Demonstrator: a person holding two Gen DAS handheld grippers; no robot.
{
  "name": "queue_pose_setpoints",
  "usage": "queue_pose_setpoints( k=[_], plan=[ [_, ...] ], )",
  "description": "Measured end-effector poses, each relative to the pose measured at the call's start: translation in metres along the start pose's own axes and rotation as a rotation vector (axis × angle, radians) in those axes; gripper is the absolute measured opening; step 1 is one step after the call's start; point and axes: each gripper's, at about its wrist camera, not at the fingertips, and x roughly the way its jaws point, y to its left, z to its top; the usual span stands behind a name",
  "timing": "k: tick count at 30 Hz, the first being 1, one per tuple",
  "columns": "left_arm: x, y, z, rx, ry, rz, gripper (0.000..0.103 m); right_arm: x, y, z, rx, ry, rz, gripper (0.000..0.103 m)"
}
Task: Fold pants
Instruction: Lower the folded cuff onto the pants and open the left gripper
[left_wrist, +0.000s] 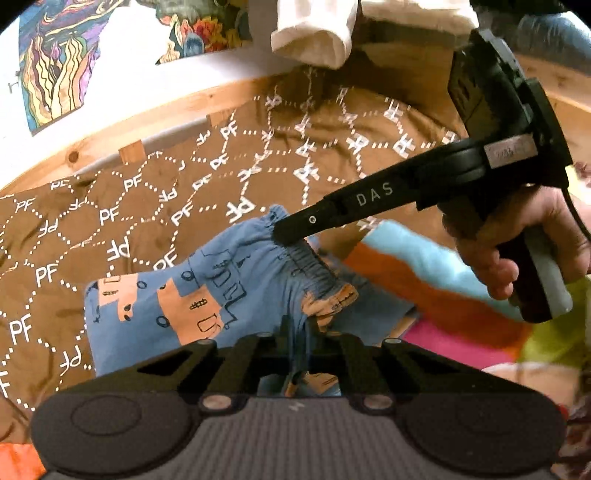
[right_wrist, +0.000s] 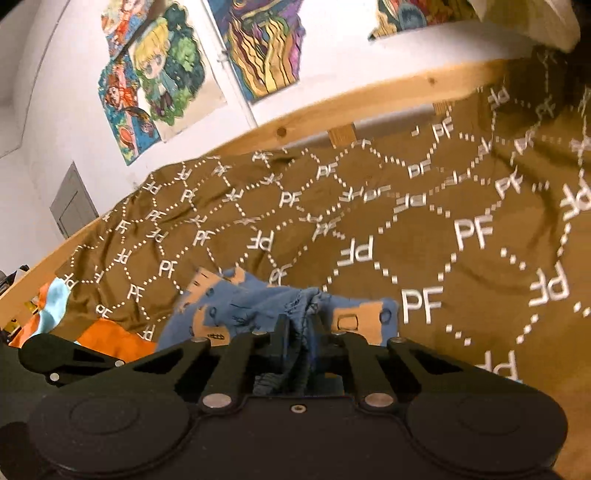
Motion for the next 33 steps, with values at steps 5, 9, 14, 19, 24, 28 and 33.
queue_pose_setpoints(
  k=[5, 9, 14, 19, 24, 28, 33],
  plan=[
    [0.002, -0.016, 0.007, 0.037, -0.011, -0.043, 0.006, -0.025, 0.003, 0.010, -0.027, 0.006, -0.041, 0.009],
    [0.027, -0.022, -0.002, 0.039, 0.051, -0.085, 0.007, -0.017, -0.008, 0.000, -0.024, 0.075, -0.116, 0.009],
    [0.025, -0.006, -0.011, -0.050, 0.047, -0.158, 0.036, -0.006, -0.023, -0.018, 0.001, 0.127, -0.176, 0.031],
    [-0.009, 0.030, -0.005, -0.152, -0.062, -0.147, 0.054, -0.030, -0.012, -0.014, -0.107, 0.014, -0.241, 0.052],
    [0.010, 0.073, 0.009, -0.226, -0.068, -0.017, 0.054, -0.025, 0.025, -0.022, -0.287, -0.008, -0.228, 0.065],
    [0.056, 0.107, 0.010, -0.275, 0.057, 0.040, 0.050, 0.001, 0.043, -0.044, -0.446, 0.130, -0.288, 0.065],
    [0.038, 0.118, 0.013, -0.318, 0.001, 0.015, 0.063, -0.014, 0.041, -0.046, -0.415, 0.101, -0.263, 0.068]
  ],
)
